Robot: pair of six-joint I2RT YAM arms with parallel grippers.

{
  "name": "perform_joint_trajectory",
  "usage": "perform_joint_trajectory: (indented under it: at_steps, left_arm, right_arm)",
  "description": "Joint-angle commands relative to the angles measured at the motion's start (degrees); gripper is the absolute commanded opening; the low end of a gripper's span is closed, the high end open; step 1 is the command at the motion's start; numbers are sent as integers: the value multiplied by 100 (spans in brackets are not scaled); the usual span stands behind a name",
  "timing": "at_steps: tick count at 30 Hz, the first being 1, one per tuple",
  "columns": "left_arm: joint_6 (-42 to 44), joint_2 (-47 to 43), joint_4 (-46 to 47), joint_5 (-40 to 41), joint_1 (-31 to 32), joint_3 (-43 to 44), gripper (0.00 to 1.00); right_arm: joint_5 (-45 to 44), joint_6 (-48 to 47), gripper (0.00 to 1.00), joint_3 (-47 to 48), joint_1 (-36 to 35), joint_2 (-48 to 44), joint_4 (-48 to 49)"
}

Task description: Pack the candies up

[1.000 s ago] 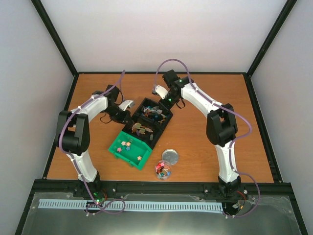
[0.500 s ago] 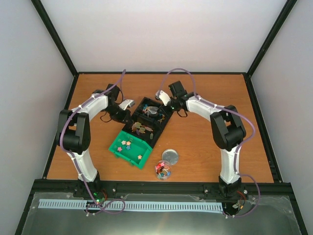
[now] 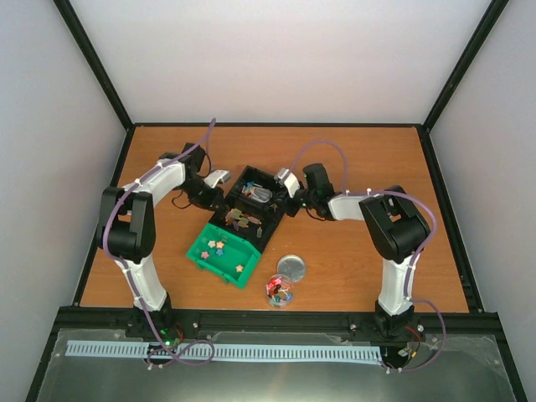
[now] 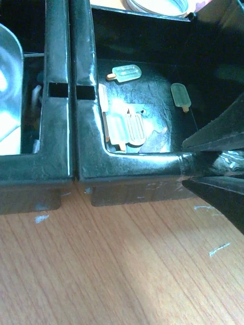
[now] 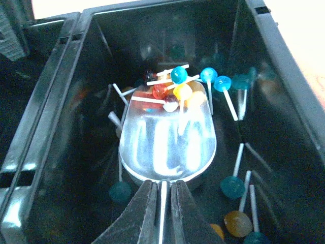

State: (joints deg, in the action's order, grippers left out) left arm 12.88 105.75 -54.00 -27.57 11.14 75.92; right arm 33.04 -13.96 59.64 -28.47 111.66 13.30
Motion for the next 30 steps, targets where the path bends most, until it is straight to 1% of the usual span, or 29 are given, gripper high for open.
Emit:
perform_joint_trajectory:
  at_steps: [1,5,11,20,23,27,30]
  left_arm:
    - [401,274,17,-21,117,76,1]
    - [341,288,11,-42,91,107,1]
    - [260,323,12,-64,60,123,1]
    - [241,349,-67,-63,-6,228,1]
    - [224,358,-63,-72,-15,222,1]
    - [192,400,-67,-98,-22,262,1]
    - [167,419,-67,-109,-24,305,1]
  right_arm:
    - [641,616,3,-504,54,-117,1807]
    - [837,865,3,-861,160,-223,2511]
    - [1072,1139,3,-1206,337,-291,3200]
    - [1513,1124,3,-1672,662,-371,3722]
    - [1672,1144,3,-1911,759,-435,4109]
    - [1902,1151,3,-2023,793,-625,4142]
    - [2076,1053,3,-2014,799,-853,3876]
